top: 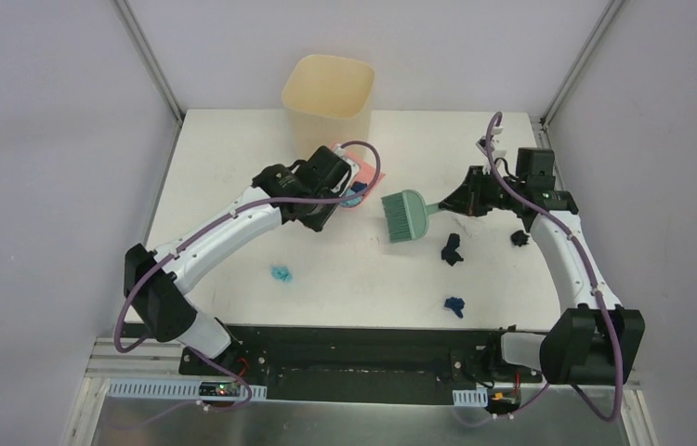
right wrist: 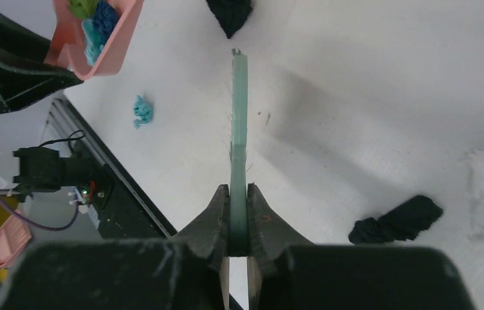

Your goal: Sweep away the paper scraps from the table

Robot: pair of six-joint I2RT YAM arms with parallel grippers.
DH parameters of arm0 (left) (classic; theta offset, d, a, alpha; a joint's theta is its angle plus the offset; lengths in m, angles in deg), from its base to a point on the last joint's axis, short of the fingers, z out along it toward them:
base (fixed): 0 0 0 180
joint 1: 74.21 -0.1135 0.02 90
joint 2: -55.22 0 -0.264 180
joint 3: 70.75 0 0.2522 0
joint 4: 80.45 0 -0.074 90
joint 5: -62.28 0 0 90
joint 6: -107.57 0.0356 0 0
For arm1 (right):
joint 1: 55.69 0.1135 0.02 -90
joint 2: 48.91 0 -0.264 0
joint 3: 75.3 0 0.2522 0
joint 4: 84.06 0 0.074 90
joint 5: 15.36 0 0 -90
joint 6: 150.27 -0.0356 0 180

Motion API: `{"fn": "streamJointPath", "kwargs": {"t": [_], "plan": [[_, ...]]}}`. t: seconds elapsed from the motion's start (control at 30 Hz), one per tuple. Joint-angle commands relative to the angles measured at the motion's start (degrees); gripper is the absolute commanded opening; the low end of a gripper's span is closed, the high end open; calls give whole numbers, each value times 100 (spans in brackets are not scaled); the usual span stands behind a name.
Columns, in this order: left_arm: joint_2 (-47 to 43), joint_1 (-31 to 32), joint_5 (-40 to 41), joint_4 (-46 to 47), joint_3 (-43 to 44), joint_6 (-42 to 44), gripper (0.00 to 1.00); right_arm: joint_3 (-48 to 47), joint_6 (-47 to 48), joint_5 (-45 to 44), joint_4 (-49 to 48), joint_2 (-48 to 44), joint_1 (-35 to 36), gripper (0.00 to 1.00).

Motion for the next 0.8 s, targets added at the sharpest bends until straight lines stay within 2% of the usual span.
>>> {"fn": "streamJointPath", "kwargs": {"t": [0.0,0.17,0.33,0.7,0.77], "plan": [[254,-7,892,-583,976,-87,0,172,-384,1249,-794,260,1,0],[573,-279,1172,-814,1871,50,2,397,-171,1416,-871,364,2,0],[973,-614,1092,-936,2660,176,3,346,-123,1595,-755,309,7,0],[1505,-1412,730,-1024,3940,389,3,503,79,1337,-780,-12,2,0],[1687,-1511,675,-1176,4395,398,3,476,65,1301,-755,32,2,0]]}}
